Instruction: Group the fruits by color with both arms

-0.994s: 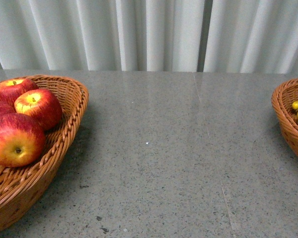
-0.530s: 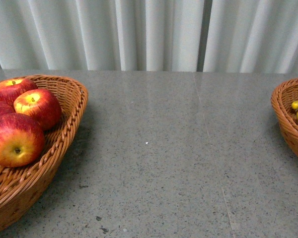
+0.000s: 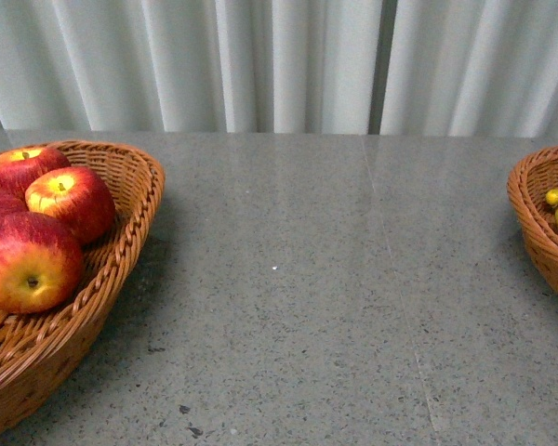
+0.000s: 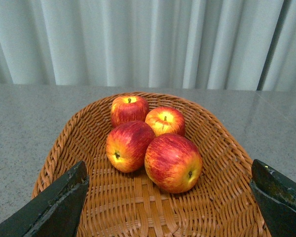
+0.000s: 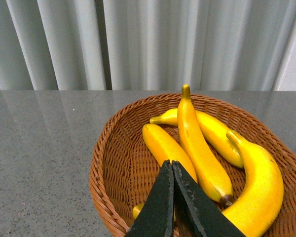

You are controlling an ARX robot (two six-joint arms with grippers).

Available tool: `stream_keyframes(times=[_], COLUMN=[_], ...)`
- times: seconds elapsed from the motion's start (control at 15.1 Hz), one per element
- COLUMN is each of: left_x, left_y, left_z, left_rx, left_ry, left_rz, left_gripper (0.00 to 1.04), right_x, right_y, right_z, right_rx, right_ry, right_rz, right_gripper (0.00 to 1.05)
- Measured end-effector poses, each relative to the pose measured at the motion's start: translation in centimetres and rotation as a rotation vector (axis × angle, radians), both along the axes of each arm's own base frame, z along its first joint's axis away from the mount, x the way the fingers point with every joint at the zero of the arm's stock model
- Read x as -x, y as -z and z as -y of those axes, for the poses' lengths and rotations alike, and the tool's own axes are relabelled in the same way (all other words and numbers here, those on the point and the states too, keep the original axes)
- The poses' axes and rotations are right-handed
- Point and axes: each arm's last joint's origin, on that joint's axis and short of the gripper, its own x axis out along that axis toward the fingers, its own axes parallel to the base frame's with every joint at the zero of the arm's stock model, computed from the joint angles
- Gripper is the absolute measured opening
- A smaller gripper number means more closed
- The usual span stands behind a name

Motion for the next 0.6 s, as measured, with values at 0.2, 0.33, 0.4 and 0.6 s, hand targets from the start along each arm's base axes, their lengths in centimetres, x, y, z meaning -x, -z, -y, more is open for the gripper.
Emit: stream_keyframes(times=[0.2, 0.33, 0.4, 0.6], left_x=[0.00, 0.00, 0.00, 0.00], left_y=[0.00, 0.00, 0.00, 0.00], left_z=[0.00, 0.00, 0.00, 0.00], left_rx=[0.000, 0.000, 0.000, 0.000], left_ry=[0.000, 0.000, 0.000, 0.000], left_rz=[0.000, 0.000, 0.000, 0.000], left_gripper=[0.98, 0.98, 0.98, 0.98], right_x=[0.00, 0.00, 0.00, 0.00], right_y=[0.00, 0.00, 0.00, 0.00], right_z=[0.00, 0.00, 0.00, 0.00], right_rx=[0.000, 0.000, 0.000, 0.000], right_ry=[0.000, 0.000, 0.000, 0.000], right_rz=[0.000, 0.000, 0.000, 0.000], right_gripper=[0.12, 0.34, 0.59, 0.98])
